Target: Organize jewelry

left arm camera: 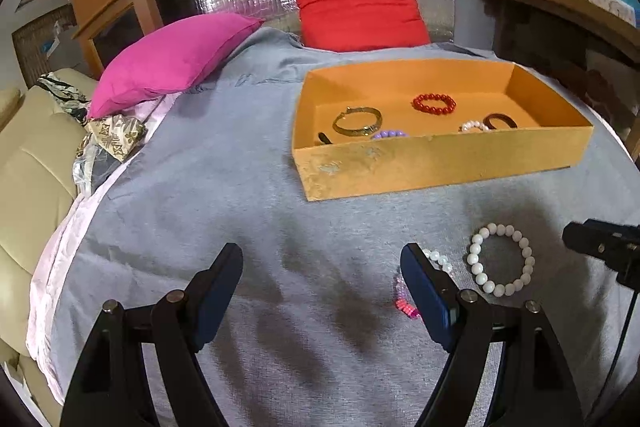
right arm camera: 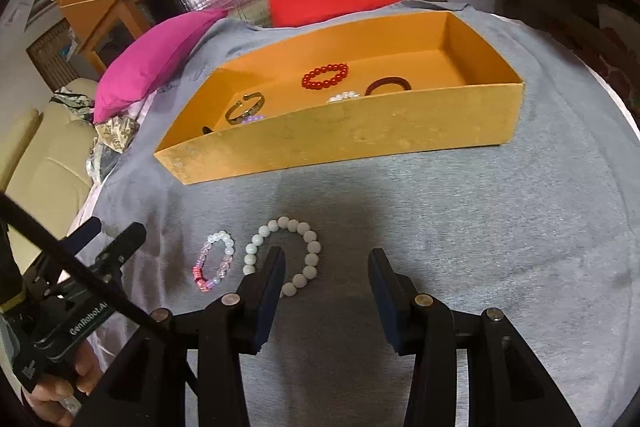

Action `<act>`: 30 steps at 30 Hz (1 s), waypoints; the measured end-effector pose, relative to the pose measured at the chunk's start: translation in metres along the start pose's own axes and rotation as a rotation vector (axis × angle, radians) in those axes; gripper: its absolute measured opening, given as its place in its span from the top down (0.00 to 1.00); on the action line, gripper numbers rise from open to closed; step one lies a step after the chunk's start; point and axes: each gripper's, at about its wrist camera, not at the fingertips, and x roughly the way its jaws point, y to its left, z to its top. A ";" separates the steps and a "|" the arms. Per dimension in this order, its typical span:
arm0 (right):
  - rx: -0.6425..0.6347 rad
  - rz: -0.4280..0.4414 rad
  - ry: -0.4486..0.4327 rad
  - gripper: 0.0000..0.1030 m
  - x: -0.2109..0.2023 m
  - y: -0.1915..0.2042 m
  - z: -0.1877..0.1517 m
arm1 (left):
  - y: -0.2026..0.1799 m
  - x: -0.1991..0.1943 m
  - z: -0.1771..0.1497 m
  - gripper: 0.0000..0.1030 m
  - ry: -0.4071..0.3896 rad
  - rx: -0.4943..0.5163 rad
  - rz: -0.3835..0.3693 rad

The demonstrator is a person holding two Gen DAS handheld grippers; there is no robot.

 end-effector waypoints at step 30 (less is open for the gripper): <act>-0.016 -0.015 0.017 0.54 0.009 0.011 -0.004 | 0.011 0.002 -0.004 0.21 0.016 -0.009 -0.002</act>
